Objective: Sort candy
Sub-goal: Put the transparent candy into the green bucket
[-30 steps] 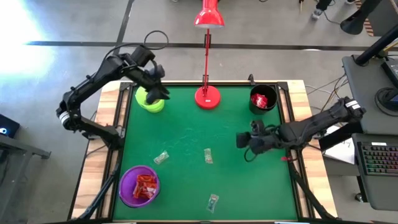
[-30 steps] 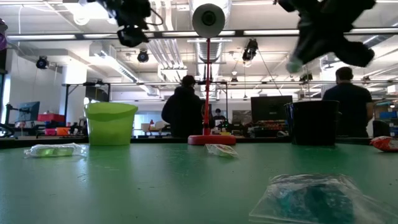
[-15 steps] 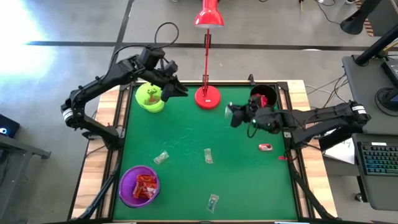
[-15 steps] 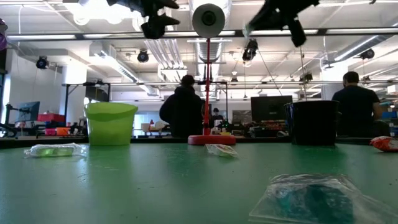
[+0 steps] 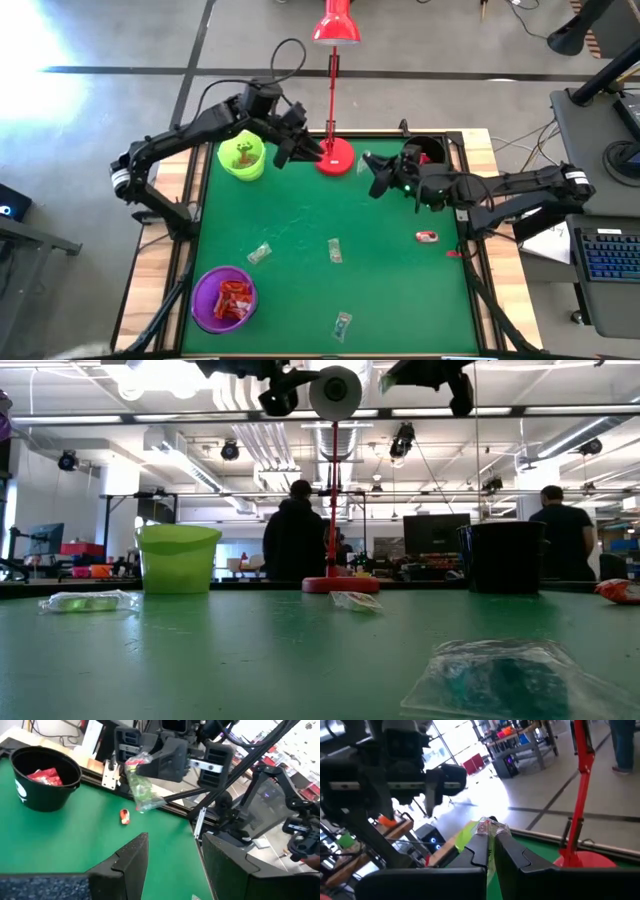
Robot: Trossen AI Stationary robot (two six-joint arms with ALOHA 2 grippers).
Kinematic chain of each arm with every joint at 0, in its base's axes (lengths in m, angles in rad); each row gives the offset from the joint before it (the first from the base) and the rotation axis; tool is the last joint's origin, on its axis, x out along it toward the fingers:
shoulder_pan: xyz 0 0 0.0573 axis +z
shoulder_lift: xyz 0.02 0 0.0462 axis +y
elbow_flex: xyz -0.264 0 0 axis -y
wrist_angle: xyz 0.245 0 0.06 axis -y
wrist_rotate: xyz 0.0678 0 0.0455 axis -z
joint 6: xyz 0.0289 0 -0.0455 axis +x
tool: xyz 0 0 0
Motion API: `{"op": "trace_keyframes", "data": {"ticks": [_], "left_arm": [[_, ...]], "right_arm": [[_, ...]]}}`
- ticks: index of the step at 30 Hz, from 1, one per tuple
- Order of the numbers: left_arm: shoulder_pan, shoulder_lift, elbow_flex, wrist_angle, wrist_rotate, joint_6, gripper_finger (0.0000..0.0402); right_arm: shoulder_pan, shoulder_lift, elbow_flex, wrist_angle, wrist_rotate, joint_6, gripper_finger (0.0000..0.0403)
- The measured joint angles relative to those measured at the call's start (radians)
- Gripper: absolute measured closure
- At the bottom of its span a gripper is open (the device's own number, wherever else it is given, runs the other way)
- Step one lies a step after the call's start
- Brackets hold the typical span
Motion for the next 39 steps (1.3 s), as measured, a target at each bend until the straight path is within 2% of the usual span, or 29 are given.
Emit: {"op": "trace_keyframes", "data": {"ticks": [5, 11, 19, 39], "left_arm": [[-0.006, 0.031, 0.0, 0.077, 0.04, 0.009, 0.0232], [-0.016, 0.086, 0.0, 0.184, 0.057, -0.04, 0.0232], [-0.018, 0.169, 0.0, 0.354, 0.177, -0.164, 0.0232], [-0.023, 0.244, 0.0, 0.457, 0.174, -0.173, 0.0232]], "right_arm": [[-0.001, 0.0, 0.0, 0.074, -0.002, -0.031, 0.0394], [-0.002, 0.013, 0.0, 0.172, -0.058, -0.061, 0.0394], [-0.002, 0.037, 0.0, 0.201, -0.073, -0.068, 0.0394], [-0.002, 0.066, 0.0, 0.231, -0.075, -0.061, 0.0394]]}}
